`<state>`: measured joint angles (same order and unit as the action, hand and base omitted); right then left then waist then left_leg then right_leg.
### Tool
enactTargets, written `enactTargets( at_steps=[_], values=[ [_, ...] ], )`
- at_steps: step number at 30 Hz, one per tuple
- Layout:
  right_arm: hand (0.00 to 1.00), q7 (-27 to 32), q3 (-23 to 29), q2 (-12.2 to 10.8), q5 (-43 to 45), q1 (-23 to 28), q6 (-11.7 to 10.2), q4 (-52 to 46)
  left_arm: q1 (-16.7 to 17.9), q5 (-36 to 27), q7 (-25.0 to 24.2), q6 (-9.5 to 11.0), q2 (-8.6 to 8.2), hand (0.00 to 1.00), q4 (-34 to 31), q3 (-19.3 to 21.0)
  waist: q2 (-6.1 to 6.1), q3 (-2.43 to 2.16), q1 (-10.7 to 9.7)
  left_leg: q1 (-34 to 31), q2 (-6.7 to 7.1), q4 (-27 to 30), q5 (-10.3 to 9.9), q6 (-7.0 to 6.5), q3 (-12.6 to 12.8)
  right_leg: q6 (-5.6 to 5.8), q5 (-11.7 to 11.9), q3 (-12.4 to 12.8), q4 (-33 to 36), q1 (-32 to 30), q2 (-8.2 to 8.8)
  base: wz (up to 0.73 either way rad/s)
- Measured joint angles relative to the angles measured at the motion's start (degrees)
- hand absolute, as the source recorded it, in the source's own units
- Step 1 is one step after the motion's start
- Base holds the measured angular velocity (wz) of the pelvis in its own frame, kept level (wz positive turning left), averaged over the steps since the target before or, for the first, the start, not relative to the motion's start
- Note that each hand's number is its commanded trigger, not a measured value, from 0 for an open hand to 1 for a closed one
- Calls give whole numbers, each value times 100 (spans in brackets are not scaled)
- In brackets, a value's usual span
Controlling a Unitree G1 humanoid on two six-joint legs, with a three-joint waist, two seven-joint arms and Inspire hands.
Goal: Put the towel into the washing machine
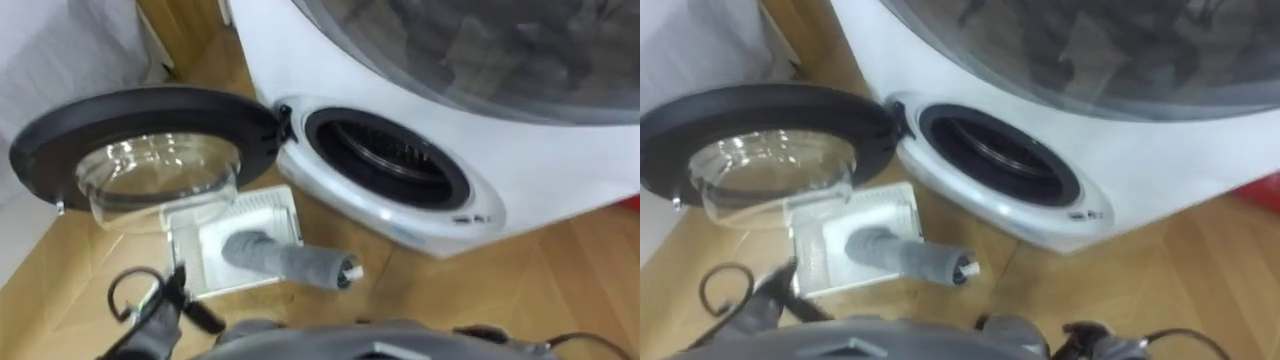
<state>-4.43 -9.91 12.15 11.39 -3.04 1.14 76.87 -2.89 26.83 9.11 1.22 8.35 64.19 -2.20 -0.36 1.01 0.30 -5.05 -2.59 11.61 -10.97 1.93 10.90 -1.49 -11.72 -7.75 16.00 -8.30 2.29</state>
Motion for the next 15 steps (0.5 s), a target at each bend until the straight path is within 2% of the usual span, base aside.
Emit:
enactTargets(
  at_steps=[3,4,6,7,9,12,15],
  values=[
    [0,70,4,-7,-23,-218,-128,104,-347,24,29,191,-34,0,229,-62,-25,31,-36,-269,11,54,15,-25,13,-2,1,107,149,-361,5,-15],
    [0,97,2,-13,-36,-365,-167,104,-523,23,43,200,-32,0,292,-154,-37,75,-68,-491,16,158,14,-26,17,-13,8,166,254,-602,12,-15],
    [0,243,-10,-33,-231,-658,-246,140,-880,37,99,272,-54,0,513,-397,-36,125,-181,-1010,13,468,-7,-62,89,-19,11,259,525,-1133,49,-14],
    [0,274,-19,-45,-271,-730,-263,155,-966,37,125,288,-55,0,573,-480,-43,135,-190,-1135,14,539,-11,-68,97,-19,11,279,605,-1278,58,-17],
    [0,309,-139,-28,-473,-996,-288,174,-1364,31,153,307,-59,0,699,-690,-69,229,-241,-1691,3,859,-29,-96,131,-20,11,289,825,-1808,90,-9],
    [0,404,-133,-53,-747,-1332,-312,168,-1887,36,205,317,-58,0,867,-710,-70,329,-354,-2512,-61,1321,-86,-179,124,-40,22,287,1186,-2583,97,6],
    [0,486,-133,-52,-1240,-1551,-312,125,-2246,32,377,318,-47,0,832,-862,-103,359,-427,-3260,-107,1827,-143,-237,100,-53,26,313,1586,-3310,113,-4]
  ],
)
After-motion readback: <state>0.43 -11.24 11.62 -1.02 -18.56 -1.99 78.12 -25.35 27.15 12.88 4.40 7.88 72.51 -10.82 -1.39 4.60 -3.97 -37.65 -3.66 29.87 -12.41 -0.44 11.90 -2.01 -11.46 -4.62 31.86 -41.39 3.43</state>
